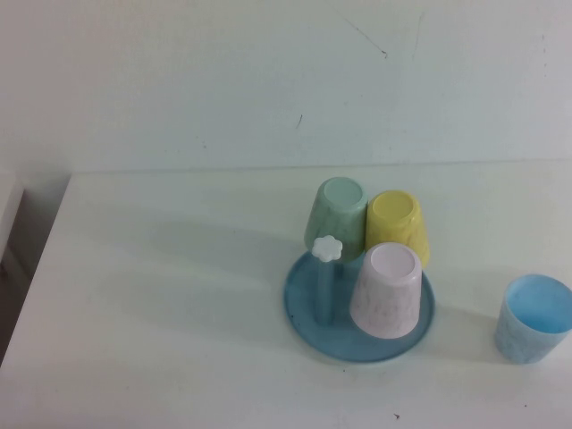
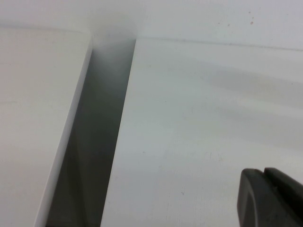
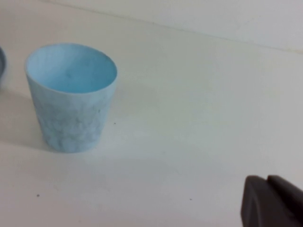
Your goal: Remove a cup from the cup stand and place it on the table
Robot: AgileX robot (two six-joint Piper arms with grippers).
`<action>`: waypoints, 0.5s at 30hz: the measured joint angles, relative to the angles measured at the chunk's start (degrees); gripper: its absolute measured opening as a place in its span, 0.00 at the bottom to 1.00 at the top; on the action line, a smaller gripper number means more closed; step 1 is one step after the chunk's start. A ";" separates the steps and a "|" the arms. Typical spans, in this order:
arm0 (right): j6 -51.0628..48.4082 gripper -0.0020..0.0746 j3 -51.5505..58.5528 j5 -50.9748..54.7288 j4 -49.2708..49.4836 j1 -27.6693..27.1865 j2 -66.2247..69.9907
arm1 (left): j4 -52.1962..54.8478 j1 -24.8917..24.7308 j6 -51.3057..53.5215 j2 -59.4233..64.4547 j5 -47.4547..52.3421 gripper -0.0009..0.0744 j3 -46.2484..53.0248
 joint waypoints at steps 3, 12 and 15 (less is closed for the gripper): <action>0.00 0.02 0.00 0.00 3.30 0.00 0.00 | 0.00 0.00 0.00 0.00 0.00 0.01 0.00; 4.53 0.02 0.11 0.46 26.08 0.00 0.00 | 0.00 0.00 0.00 0.00 0.00 0.01 0.00; 8.04 0.02 0.11 0.69 40.82 0.00 0.00 | 0.00 0.00 0.00 0.00 0.00 0.01 0.00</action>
